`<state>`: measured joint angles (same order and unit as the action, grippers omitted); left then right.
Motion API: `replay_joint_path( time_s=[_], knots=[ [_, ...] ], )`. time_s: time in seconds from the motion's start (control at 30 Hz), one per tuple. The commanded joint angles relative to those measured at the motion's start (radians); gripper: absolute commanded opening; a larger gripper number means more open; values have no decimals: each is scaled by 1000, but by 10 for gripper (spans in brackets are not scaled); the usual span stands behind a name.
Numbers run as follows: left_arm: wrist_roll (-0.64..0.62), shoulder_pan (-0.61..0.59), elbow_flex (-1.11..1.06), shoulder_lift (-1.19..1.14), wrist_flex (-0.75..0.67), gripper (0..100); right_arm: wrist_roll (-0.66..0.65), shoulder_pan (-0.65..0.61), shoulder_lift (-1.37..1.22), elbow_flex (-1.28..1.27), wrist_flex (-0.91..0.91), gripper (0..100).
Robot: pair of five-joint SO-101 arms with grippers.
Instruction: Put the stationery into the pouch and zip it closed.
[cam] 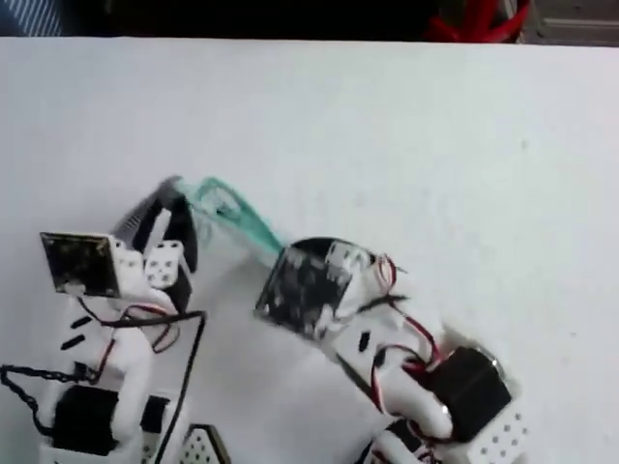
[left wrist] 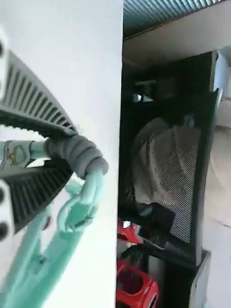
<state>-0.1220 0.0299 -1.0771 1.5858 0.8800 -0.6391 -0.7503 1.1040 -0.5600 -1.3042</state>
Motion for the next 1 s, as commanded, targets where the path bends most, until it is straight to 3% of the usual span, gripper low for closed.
replay_joint_path(
  time_s=[0.0, 0.2, 0.37, 0.63, 0.87, 0.97],
  knots=[
    [-26, -53, 3, 7, -107, 22, -57, -68, 44, -41, -22, 20],
    [-26, -76, -123, 7, -265, 22, -61, -41, 74, 25, -48, 20],
    [-61, -183, -123, 7, -270, 22, -64, 36, 77, 32, -50, 20],
    [-198, -303, -123, 7, -272, 23, -63, 35, 77, 29, -70, 20],
    [-196, -265, -123, 7, -272, 30, -28, 33, 68, 29, -59, 20],
    [-203, -197, -123, 8, -261, 159, 58, 30, 67, 28, 2, 20]
  ],
)
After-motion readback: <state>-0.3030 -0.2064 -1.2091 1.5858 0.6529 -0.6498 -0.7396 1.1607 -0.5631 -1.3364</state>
